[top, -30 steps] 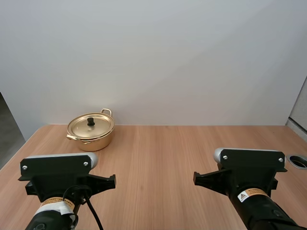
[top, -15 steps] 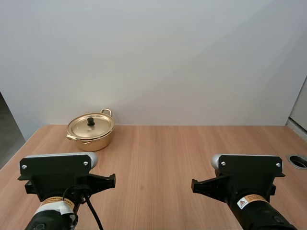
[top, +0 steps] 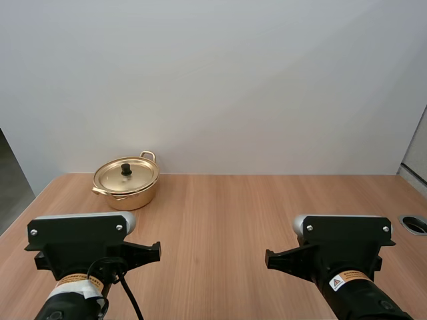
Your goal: Open the pot, put the car inside, and close it
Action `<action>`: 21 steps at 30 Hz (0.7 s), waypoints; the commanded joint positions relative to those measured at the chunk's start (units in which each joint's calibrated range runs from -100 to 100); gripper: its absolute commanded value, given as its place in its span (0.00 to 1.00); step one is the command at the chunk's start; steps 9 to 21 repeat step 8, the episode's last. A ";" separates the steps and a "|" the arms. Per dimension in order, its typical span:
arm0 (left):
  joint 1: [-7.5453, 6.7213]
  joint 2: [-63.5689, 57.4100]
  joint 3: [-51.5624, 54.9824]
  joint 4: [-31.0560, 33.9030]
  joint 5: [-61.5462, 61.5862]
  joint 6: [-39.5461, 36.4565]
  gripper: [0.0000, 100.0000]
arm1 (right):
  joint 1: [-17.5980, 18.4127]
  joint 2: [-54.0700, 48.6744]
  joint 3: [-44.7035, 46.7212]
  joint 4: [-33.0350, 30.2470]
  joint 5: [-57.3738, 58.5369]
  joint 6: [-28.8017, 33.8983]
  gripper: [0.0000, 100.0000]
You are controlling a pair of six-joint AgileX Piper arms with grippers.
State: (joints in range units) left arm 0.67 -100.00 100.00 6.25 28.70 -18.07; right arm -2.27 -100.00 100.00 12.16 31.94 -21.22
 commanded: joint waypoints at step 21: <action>-0.05 0.00 0.00 0.06 0.00 0.05 0.00 | -0.23 0.00 0.00 0.02 0.04 -0.02 0.00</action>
